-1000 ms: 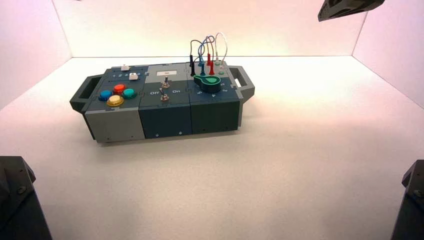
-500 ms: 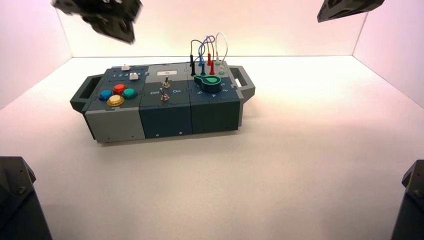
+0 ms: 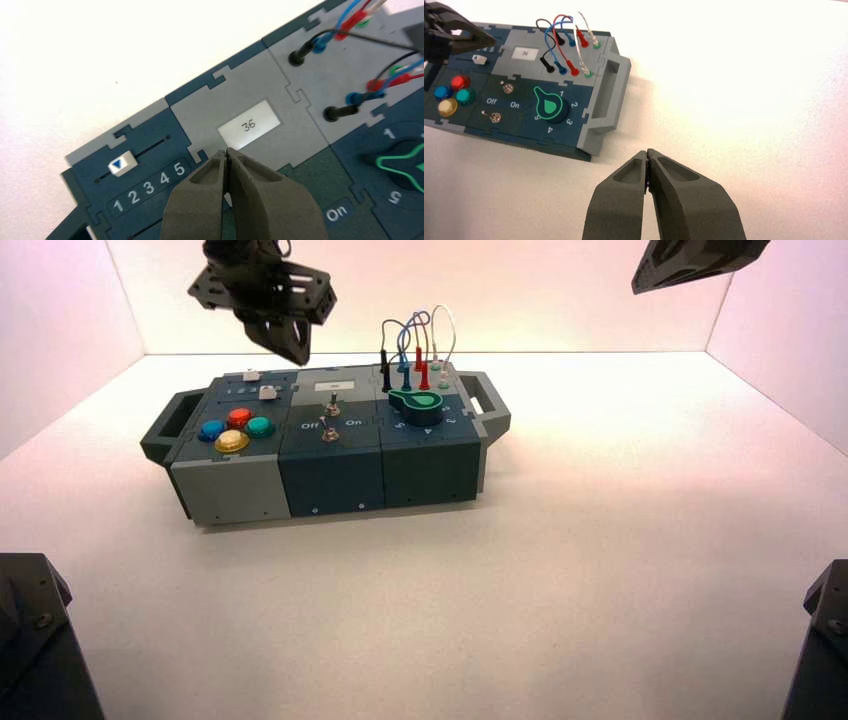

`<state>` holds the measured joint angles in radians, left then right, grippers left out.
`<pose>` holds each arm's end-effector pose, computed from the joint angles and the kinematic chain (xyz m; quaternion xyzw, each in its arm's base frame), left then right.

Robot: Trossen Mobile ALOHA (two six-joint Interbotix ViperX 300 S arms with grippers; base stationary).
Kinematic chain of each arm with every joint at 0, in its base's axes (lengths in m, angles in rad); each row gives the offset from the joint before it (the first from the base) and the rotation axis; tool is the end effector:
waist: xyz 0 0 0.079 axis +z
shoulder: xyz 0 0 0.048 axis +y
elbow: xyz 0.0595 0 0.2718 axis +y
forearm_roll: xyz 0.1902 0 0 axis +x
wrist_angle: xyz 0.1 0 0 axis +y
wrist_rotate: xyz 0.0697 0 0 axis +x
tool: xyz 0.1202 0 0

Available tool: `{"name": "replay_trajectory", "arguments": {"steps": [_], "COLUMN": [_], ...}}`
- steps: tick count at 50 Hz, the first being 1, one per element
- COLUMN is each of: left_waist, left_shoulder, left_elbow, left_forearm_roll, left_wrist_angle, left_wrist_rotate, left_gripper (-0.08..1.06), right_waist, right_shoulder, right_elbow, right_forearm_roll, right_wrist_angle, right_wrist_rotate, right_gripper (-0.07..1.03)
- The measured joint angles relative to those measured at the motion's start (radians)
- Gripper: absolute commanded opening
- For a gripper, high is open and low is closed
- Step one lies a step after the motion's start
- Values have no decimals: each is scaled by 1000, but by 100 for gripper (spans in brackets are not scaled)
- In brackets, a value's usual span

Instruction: Move the bottom slider to position 1.

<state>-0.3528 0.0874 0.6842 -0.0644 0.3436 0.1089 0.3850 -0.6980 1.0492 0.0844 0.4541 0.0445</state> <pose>0.3502 -0.1333 0.0198 0.1073 0.5177 -0.1705 0.8315 0.2523 0.1098 0.1370 -0.0135 0.3962 0.1692 0.9023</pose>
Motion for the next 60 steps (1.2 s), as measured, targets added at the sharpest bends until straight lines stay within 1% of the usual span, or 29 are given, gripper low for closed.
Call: {"name": "replay_trajectory", "arguments": {"steps": [12,29,34,42,60], "left_waist": [0,0,0,0,6], "left_shoulder": [3,-11,-12,-11,-11], "left_elbow": [-6,6,8,14,17], "left_forearm_roll": [3,3,8,21,31], "left_wrist_angle": [77,130,147,153,156], "left_wrist_rotate": [5,8,8,8,9], "left_gripper": [-3,-3,-3,-3,-3], "right_waist": [0,0,0,0,0], "right_shoulder": [3,5,5,0,-8], "right_elbow": [0,0,0,0,0], "right_forearm_roll": [-2,-2,-2,-2,-3], "right_wrist_angle": [2,8,11,15,20], "right_wrist_rotate": [0,0,0,0,0], "right_gripper": [-2,-2,-2,-2,-2]}}
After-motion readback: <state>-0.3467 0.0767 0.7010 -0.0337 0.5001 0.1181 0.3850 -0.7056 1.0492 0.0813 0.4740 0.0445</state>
